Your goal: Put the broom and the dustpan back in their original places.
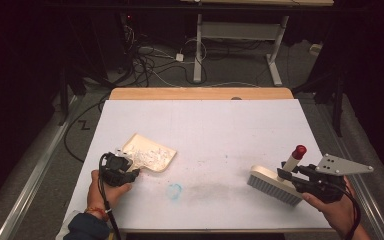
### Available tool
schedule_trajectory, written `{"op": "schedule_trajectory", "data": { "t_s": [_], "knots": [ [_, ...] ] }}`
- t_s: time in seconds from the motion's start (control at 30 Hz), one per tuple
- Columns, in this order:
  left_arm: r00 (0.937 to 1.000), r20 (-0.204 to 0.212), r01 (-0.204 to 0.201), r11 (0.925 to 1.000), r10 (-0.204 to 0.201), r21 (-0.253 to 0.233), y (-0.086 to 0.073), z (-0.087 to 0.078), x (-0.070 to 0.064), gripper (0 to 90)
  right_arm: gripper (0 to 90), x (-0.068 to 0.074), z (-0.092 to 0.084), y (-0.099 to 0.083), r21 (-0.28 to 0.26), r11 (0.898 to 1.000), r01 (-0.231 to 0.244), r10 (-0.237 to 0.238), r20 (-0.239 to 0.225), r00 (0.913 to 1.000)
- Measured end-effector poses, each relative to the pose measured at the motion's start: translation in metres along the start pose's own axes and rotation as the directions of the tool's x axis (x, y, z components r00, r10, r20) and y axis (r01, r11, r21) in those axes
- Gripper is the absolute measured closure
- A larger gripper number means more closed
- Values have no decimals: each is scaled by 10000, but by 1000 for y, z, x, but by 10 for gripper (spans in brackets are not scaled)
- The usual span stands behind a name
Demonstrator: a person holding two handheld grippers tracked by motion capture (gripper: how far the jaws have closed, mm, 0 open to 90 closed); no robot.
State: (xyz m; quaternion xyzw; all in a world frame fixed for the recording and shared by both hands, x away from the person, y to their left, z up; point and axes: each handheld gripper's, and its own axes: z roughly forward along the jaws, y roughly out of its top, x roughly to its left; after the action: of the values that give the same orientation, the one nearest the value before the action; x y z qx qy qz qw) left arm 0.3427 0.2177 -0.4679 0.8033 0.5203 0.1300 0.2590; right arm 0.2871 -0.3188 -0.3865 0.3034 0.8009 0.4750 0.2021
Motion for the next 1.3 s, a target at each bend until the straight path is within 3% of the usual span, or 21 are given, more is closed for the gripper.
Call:
{"op": "schedule_trajectory", "data": {
  "t_s": [0.1,0.17,0.33,0.43,0.63,0.7,0.73,0.8,0.87,0.93,1.07,1.17,1.2,1.3],
  "knots": [
    [9986,27,520,9984,-520,-208,1,2,1,611,703,-5,3,2,71,10000,-19,19,6,10000],
    [9979,174,629,9978,-626,-199,-1,2,-2,543,694,-9,6,4,161,9998,-80,78,127,9999],
    [9978,594,327,9988,-306,-363,-7,-1,-22,443,658,-20,16,9,294,9994,-189,172,544,9984],
    [9972,746,-21,9992,51,-404,-11,-2,-33,446,640,-30,25,14,500,9983,-294,257,728,9970],
    [9948,759,-624,9959,673,-652,-15,-5,-38,402,608,-52,52,24,677,9961,-567,480,1231,9912],
    [9923,676,-944,9873,1036,-1276,-17,-8,-38,348,603,-58,62,26,752,9940,-793,685,1366,9883],
    [9905,550,-1144,9779,1257,-1751,-20,-10,-38,327,599,-61,67,26,767,9931,-883,762,1477,9861],
    [9808,560,-1693,9585,1867,-2292,-25,-13,-38,303,594,-66,75,27,871,9901,-1098,928,1789,9795],
    [9712,27,-2293,9379,2382,-2605,-31,-15,-42,226,590,-70,83,27,827,9884,-1274,1086,2022,9733],
    [9672,-178,-2475,9246,2533,-2896,-36,-17,-44,212,585,-73,90,27,839,9866,-1399,1175,2299,9661],
    [9706,-489,-2376,9055,2357,-3515,-45,-19,-42,195,579,-81,105,26,747,9831,-1671,1424,2613,9547],
    [9729,-323,-2246,9024,2290,-3678,-46,-20,-42,191,551,-87,117,27,841,9799,-1811,1436,3337,9317],
    [9714,-343,-2306,8997,2349,-3706,-46,-20,-43,192,559,-90,118,27,629,9785,-1963,1642,3375,9269],
    [9665,-367,-2495,8963,2540,-3667,-46,-20,-45,192,551,-95,119,29,132,9765,-2152,1999,3176,9269]
  ]
}}
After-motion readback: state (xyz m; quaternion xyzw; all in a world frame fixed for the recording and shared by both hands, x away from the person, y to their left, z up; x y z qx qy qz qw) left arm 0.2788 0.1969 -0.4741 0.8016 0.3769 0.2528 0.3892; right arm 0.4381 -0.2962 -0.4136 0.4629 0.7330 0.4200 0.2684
